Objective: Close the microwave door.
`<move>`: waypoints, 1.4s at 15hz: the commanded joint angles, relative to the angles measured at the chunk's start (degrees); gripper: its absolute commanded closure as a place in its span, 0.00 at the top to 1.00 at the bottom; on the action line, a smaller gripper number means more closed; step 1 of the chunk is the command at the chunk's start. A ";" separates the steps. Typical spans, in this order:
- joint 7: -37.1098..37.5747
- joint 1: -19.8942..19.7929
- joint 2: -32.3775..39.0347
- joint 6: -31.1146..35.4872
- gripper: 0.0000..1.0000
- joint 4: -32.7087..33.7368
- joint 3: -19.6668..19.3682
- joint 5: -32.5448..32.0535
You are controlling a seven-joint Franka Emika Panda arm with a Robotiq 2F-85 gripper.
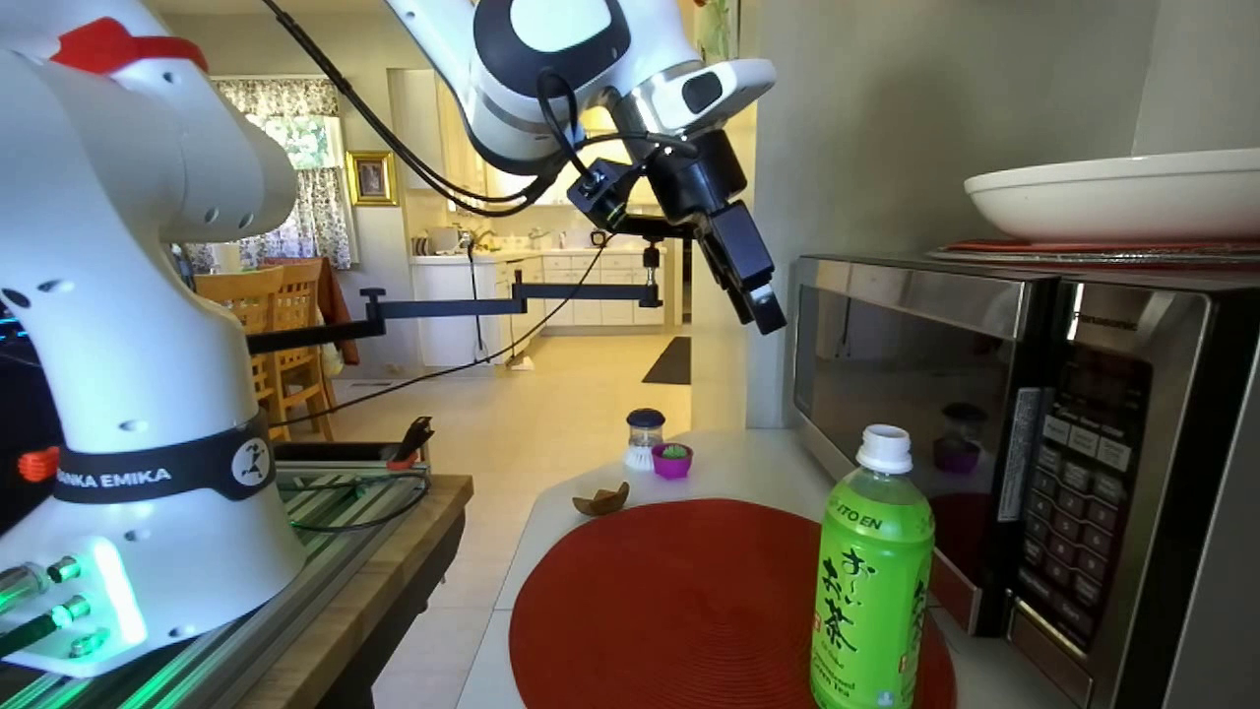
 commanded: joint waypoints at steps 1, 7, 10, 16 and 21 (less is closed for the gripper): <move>-3.33 4.38 -1.50 -4.06 1.00 0.00 -3.09 4.79; -9.60 12.35 -8.99 -21.33 1.00 0.75 -8.76 14.84; -10.09 12.43 -12.50 -28.10 1.00 1.98 -9.36 14.80; -8.23 11.55 -14.33 -31.36 1.00 2.48 -8.49 13.99; -8.31 11.55 -14.29 -31.46 1.00 2.48 -8.55 14.02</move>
